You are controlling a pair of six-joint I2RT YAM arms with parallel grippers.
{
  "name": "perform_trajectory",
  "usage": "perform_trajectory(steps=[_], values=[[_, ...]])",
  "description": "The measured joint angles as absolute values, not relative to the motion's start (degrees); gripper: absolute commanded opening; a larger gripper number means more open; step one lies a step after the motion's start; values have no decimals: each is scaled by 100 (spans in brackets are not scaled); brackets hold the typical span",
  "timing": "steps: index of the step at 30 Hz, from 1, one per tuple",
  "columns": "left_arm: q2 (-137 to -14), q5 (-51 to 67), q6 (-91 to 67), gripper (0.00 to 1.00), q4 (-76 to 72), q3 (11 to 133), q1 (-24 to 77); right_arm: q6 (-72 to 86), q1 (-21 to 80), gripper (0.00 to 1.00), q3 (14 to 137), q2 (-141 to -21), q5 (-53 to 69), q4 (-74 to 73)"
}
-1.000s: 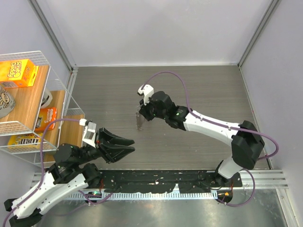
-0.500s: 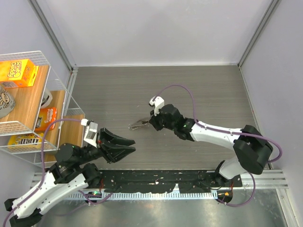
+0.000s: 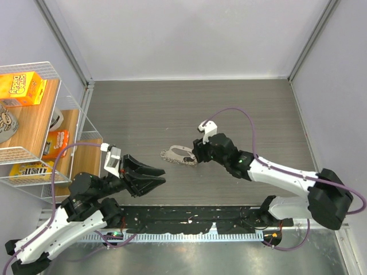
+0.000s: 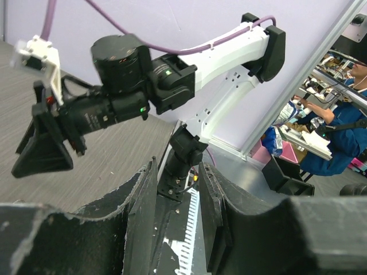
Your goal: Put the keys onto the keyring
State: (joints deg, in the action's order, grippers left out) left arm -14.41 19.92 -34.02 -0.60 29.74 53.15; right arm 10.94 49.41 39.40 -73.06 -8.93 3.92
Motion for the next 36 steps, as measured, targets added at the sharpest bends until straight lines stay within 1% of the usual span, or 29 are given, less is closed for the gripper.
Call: perform_trajectory(steps=[2, 3, 7, 9, 10, 13, 15, 16, 17, 18, 23, 30, 36], values=[[-1446, 1992, -3404, 41, -62, 2974, 5315, 1103, 4941, 97, 3940, -6967, -1068, 296], [-1450, 1992, -3404, 42, -64, 2974, 5315, 1107, 4941, 95, 3940, -6807, -1140, 231], [-1472, 1988, -3404, 46, -60, 2974, 5315, 1081, 4941, 95, 3977, -6176, -1334, -104], [-1476, 1955, -3400, 50, -51, 2974, 5315, 1094, 4941, 95, 4084, -5951, -1439, -373], [-1476, 1940, -3398, 56, -49, 2974, 5315, 1100, 4941, 95, 4165, -5876, -1494, -515], [-1476, 1848, -3380, 62, -8, 2974, 5315, 1184, 4941, 95, 4495, -5749, -1669, -985], [-1474, 1782, -3358, 71, 62, 2976, 5315, 1214, 4941, 96, 4779, -5736, -1721, -1341], [-1474, 1747, -3332, 77, 123, 2976, 5315, 1221, 4941, 95, 4895, -5736, -1741, -1463], [-1474, 1712, -3295, 90, 174, 2978, 5315, 1225, 4941, 96, 5039, -5734, -1774, -1634], [-1474, 1660, -3249, 99, 268, 2993, 5315, 1249, 4941, 95, 5186, -5728, -1828, -1800], [-1503, 1385, -3048, 100, 794, 3282, 5315, 1391, 4941, 96, 5546, -5518, -2145, -2316], [-1629, 814, -2755, 100, 1415, 3632, 5315, 1520, 4941, 95, 5599, -4960, -2720, -2604], [-1776, 414, -2497, 100, 1839, 3771, 5315, 1494, 4941, 95, 5752, -4794, -3079, -2860]])
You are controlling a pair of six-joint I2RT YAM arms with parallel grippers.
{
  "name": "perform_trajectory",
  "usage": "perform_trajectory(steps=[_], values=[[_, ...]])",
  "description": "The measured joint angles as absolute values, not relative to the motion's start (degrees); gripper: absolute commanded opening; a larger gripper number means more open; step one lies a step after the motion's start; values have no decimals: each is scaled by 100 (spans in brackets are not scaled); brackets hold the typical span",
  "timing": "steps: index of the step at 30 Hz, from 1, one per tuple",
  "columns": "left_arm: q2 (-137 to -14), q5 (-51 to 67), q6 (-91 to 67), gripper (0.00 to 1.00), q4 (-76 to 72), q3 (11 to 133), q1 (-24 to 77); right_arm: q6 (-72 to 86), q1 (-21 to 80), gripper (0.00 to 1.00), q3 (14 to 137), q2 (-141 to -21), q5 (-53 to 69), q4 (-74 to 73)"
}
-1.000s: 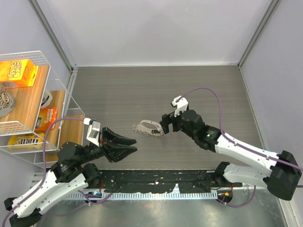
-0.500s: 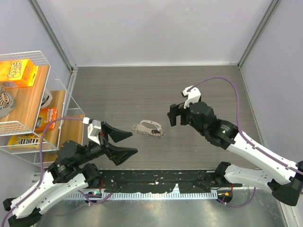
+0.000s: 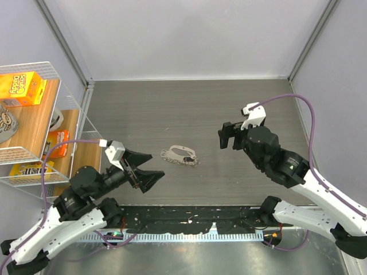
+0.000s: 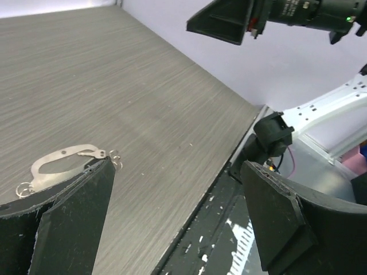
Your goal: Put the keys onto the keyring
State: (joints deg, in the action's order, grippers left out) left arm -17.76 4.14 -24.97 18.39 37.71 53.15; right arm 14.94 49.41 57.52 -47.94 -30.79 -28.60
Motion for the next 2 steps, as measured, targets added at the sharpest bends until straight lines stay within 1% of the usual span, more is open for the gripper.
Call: perform_trajectory(steps=[2], values=[[-1778, 316, -2427, 100, 1927, 3802, 5315, 1483, 4941, 96, 5804, -4781, -3100, -2932]])
